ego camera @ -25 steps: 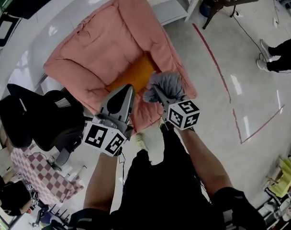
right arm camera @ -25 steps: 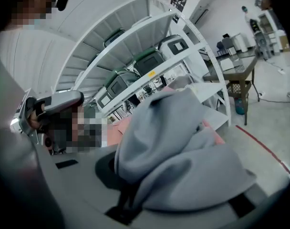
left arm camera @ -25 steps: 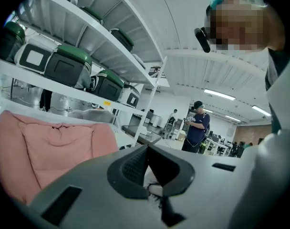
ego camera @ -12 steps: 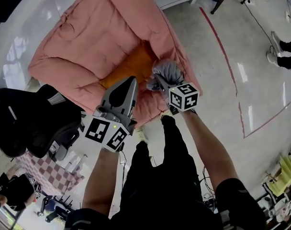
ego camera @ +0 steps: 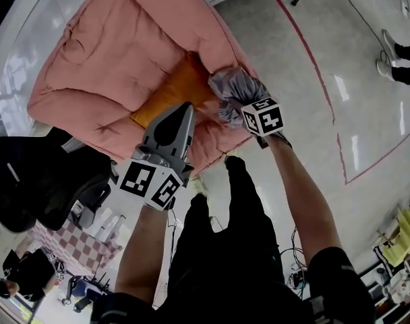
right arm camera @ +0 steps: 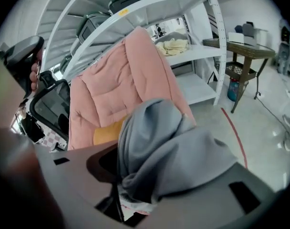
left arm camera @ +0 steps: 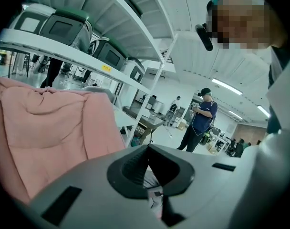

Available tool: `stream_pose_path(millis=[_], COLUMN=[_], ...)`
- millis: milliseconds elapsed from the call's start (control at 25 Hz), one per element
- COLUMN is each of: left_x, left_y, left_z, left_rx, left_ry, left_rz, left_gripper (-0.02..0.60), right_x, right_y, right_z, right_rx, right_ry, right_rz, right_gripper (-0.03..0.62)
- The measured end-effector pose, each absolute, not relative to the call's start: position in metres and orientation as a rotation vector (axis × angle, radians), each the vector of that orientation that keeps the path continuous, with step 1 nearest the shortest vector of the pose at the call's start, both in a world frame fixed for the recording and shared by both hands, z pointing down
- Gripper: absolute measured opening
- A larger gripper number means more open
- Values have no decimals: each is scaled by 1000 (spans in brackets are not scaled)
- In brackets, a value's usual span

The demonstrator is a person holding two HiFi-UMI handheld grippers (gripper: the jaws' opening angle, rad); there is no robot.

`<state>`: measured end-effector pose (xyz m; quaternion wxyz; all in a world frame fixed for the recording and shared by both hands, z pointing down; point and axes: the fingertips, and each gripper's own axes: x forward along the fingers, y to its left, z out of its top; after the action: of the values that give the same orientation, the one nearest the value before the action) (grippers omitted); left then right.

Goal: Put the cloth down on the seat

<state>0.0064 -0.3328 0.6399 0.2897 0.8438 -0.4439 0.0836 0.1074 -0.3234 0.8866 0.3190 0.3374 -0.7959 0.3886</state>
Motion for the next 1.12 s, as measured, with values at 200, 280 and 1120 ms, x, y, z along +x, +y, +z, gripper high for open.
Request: stream_pose_path(millis=[200, 280, 1120], left_x=[16, 18, 28], left_y=[-335, -336, -301], left_z=[643, 644, 634], left_rx=[2251, 2253, 2256], left_ry=[-1176, -1171, -1131], left_rz=[230, 235, 276], left_gripper=[5, 5, 5], right_x=[139, 153, 227], right_y=[-311, -307, -278], right_z=[900, 902, 804], right_rx=[869, 891, 1226], right_ry=[-2018, -1996, -2115], right_rz=[1103, 1112, 1009], right_gripper=[223, 225, 97])
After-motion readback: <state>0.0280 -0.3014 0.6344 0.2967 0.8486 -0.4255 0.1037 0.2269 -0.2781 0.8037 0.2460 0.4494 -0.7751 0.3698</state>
